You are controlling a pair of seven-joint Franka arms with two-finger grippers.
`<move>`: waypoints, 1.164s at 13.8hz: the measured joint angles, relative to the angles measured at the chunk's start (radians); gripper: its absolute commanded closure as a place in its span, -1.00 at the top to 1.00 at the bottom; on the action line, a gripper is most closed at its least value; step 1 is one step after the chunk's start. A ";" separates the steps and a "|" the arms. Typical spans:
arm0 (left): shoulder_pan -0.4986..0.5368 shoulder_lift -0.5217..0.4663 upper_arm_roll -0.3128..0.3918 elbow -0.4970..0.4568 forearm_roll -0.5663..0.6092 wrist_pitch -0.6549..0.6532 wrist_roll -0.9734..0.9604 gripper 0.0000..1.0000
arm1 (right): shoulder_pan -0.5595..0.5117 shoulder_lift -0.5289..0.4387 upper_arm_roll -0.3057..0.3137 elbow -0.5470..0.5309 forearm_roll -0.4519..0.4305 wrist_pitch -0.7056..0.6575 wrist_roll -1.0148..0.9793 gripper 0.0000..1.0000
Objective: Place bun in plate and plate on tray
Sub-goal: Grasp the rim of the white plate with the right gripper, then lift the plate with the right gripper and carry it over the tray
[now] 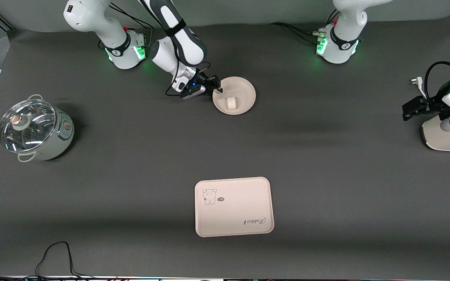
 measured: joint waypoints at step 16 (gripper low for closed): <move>0.016 0.017 0.000 0.002 -0.053 0.000 0.000 1.00 | -0.186 0.022 -0.018 0.069 -0.103 -0.002 -0.007 -1.00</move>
